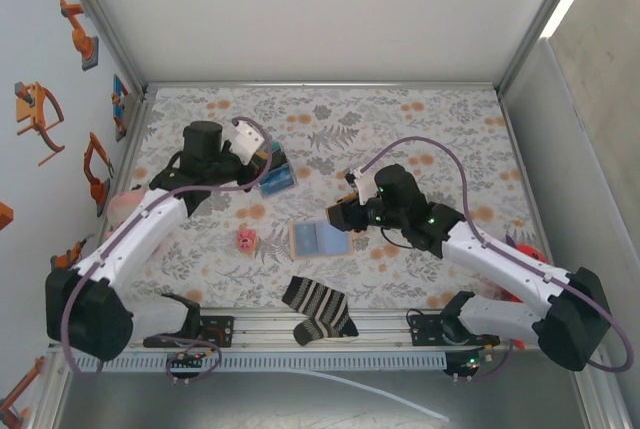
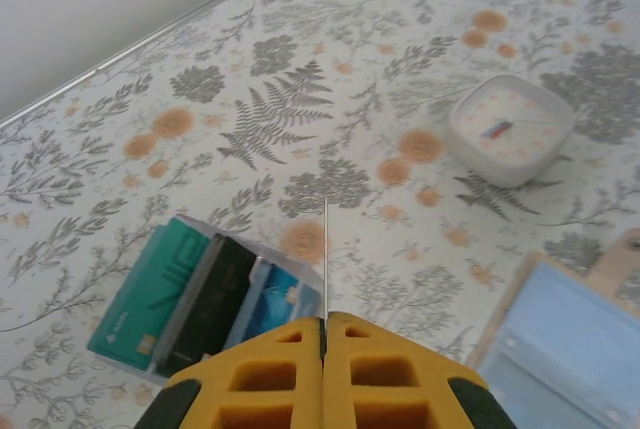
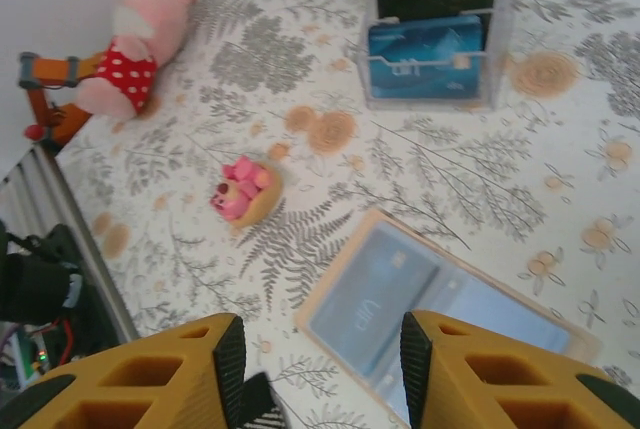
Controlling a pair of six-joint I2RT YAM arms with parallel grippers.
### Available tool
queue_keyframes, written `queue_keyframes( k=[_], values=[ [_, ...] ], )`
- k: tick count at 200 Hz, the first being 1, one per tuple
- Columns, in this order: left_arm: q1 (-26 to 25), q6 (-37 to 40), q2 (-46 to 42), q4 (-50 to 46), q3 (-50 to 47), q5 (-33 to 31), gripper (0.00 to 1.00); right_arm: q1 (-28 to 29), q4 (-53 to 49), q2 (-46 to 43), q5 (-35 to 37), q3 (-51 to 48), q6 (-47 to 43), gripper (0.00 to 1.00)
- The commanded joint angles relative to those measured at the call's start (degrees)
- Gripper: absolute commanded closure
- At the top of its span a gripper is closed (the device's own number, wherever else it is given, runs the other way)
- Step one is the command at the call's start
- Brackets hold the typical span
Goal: Take the credit cards out of the card holder
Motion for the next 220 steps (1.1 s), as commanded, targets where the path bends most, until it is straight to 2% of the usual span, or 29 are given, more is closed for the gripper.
queue_keyframes(
  k=[1,50,109,195,220],
  values=[
    [2.7,6.2,4.9,5.2,2.2,4.8,1.0,0.6,-3.0,1.1,6.3,1.0,2.8,0.55],
    [4.6,11.6,15.6,2.3,9.0,5.3,0.99,0.8,-3.6,3.0,10.0,0.6,5.1,0.55],
    [4.9,13.4,24.2,2.3,12.2,5.5,0.99,0.8,-4.1,4.9,10.8,1.6,5.4,0.55],
    [4.9,16.5,29.4,-1.3,14.8,4.3,1.0,0.8,-4.0,5.4,10.3,2.1,5.2,0.55],
    [4.9,17.0,30.8,-1.9,15.5,4.1,0.95,0.8,-4.1,5.1,10.3,1.9,5.2,0.55]
  ],
)
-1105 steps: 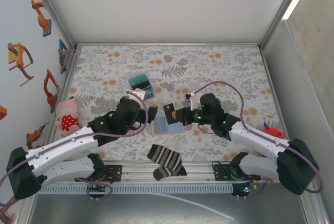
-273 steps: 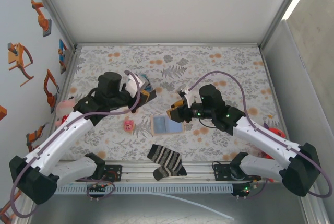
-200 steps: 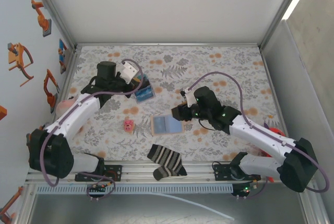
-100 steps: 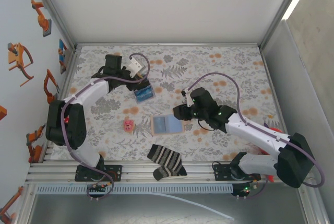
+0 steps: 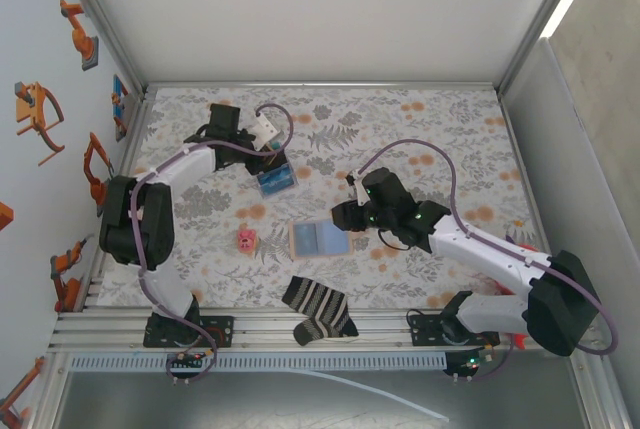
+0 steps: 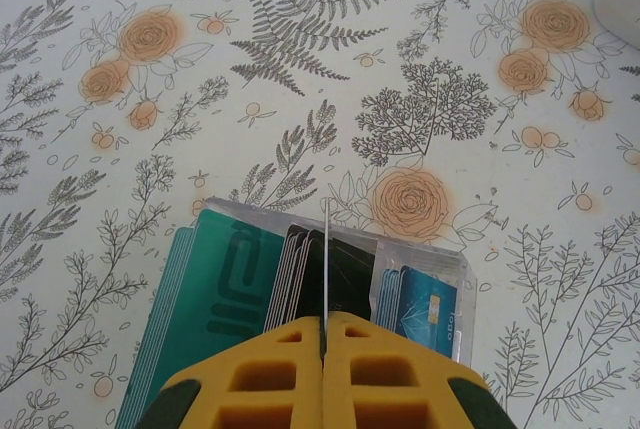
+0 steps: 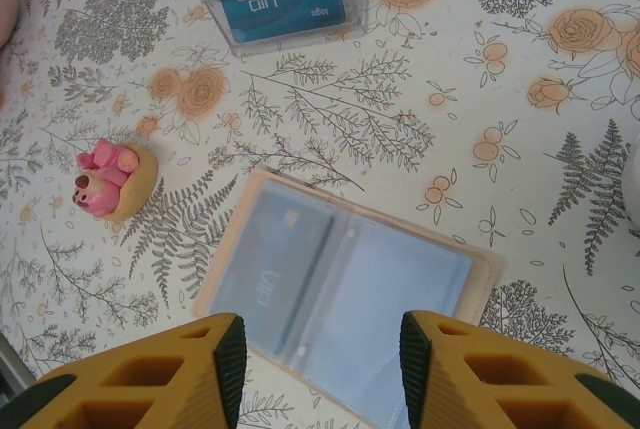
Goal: Take the credit cards out of the card holder
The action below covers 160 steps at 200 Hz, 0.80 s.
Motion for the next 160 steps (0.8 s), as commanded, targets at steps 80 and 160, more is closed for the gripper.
queue_keyframes(
  k=[80,160],
  values=[
    [0.2,3.1,1.0,-2.8,2.8,-3.5,0.82,0.4,0.0,0.8,-0.2,1.9,0.3,0.55],
    [0.0,4.9,3.0,-6.7,6.4,-4.1,0.85,0.4,0.5,1.4,-0.8,2.0,0.5,0.56]
  ],
)
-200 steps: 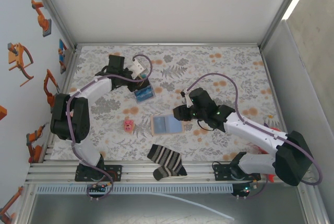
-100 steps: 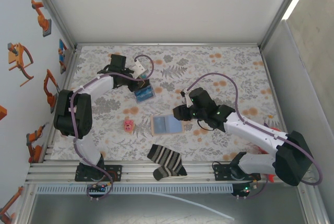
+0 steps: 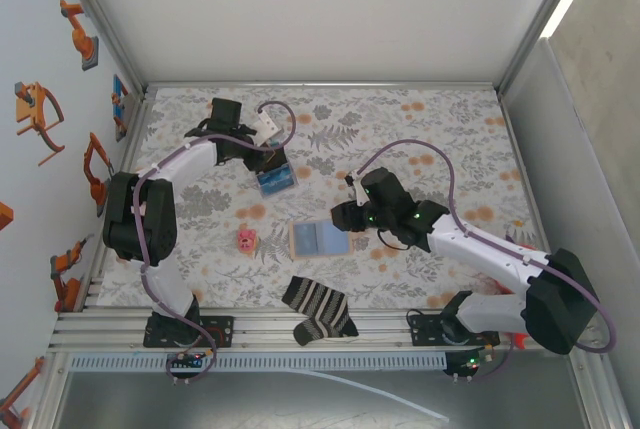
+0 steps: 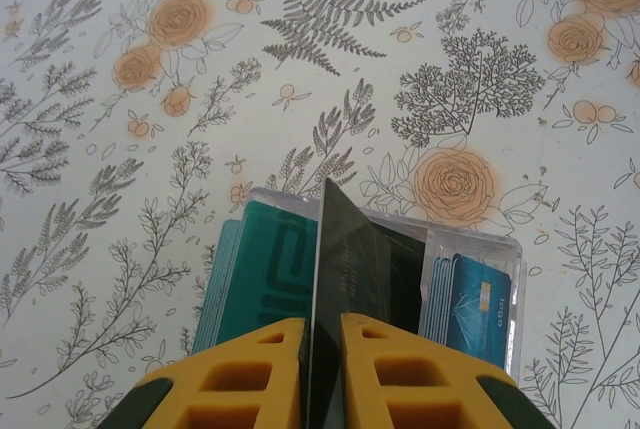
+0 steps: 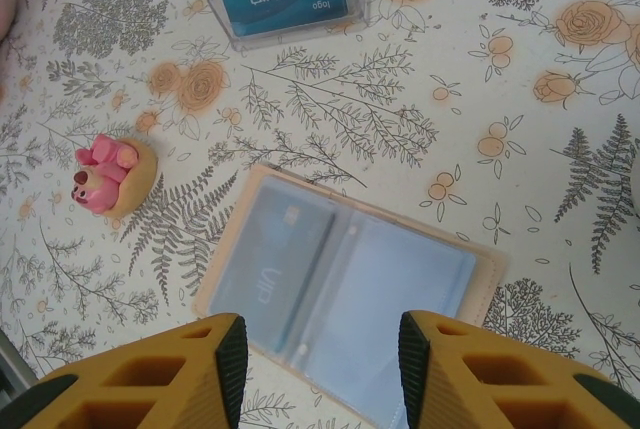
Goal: Take the credit cards out of the card holder
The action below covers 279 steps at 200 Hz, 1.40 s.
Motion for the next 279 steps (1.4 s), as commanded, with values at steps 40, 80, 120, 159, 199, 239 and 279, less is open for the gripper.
queue_keyframes(
  k=[40,80,120,159,199,239,279],
  values=[
    [0.1,2.9,1.9,-3.5,2.0,-1.0,0.82,0.4,0.3,0.3,-0.4,1.7,0.4,0.56],
    [-0.2,3.9,2.3,-3.5,2.1,-2.9,0.73,0.4,0.3,0.4,-0.5,1.7,0.3,0.56],
    [-0.4,4.7,2.2,-3.6,2.4,-4.7,0.73,0.4,0.3,0.0,-0.5,1.4,0.4,0.56],
    [-1.5,3.4,-1.4,-3.4,1.3,-4.3,0.72,0.5,-0.4,0.1,0.0,1.5,0.5,0.58],
    [-3.4,-3.3,-11.1,2.1,-4.4,-5.5,0.29,4.9,-5.0,3.3,7.1,4.6,-0.5,0.62],
    [-5.4,-15.5,-23.6,10.7,-15.1,-16.1,0.03,10.9,-9.2,10.4,13.3,9.8,0.2,0.63],
    [-5.5,-29.7,-38.3,15.1,-26.5,-28.2,0.03,15.6,-11.2,19.9,14.8,15.3,2.6,0.62]
  ],
)
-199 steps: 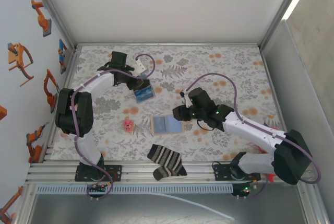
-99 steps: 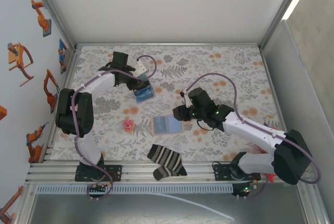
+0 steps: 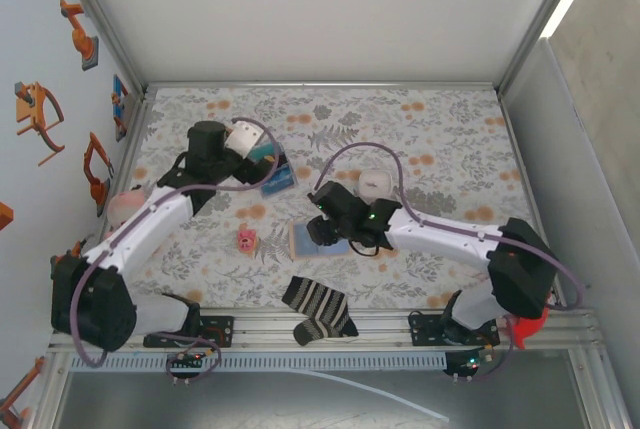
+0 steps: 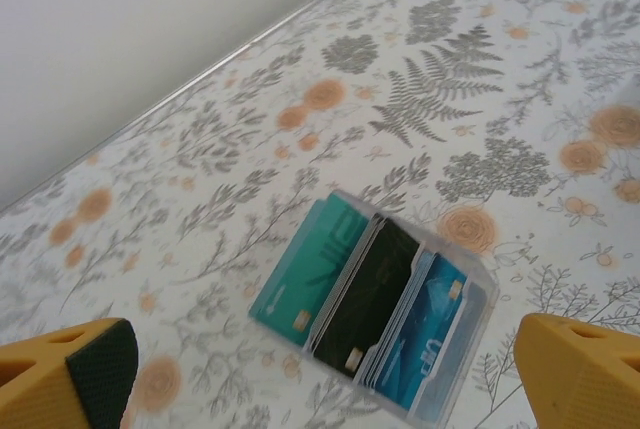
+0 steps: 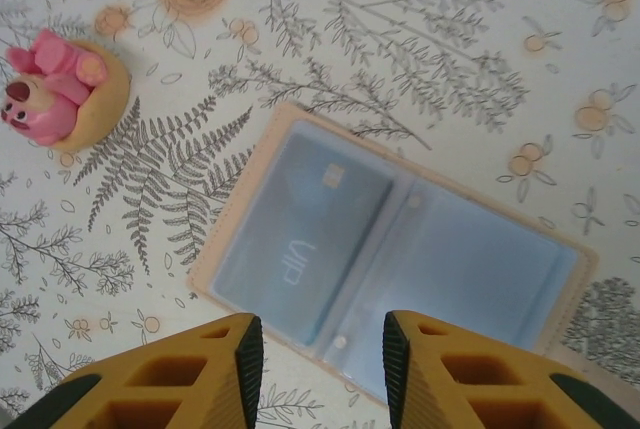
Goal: Take the credit cards out of the card holder
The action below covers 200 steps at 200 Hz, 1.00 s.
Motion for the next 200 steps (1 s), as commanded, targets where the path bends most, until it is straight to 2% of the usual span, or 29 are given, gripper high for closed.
queue_keyframes(
  k=[1,51,70,119,200],
  values=[
    [0.1,-12.1,-6.9,4.0,-4.9,-10.1,0.03,2.2,-2.9,4.5,3.0,3.6,2.3,0.62],
    [1.1,-23.7,-18.0,-0.8,-12.0,-23.6,0.03,4.8,-5.9,15.4,2.7,11.0,3.4,0.58],
    [2.0,-27.3,-20.7,-3.0,-13.3,-26.7,0.03,4.8,-6.8,17.7,2.8,12.3,3.5,0.55],
    [3.1,-29.9,-24.9,-4.5,-15.6,-26.6,0.03,4.7,-6.7,21.5,1.4,13.9,3.8,0.53],
    [3.2,-30.2,-22.9,-5.8,-14.4,-25.3,0.03,4.7,-6.5,23.7,-0.9,13.3,4.8,0.51]
  ],
)
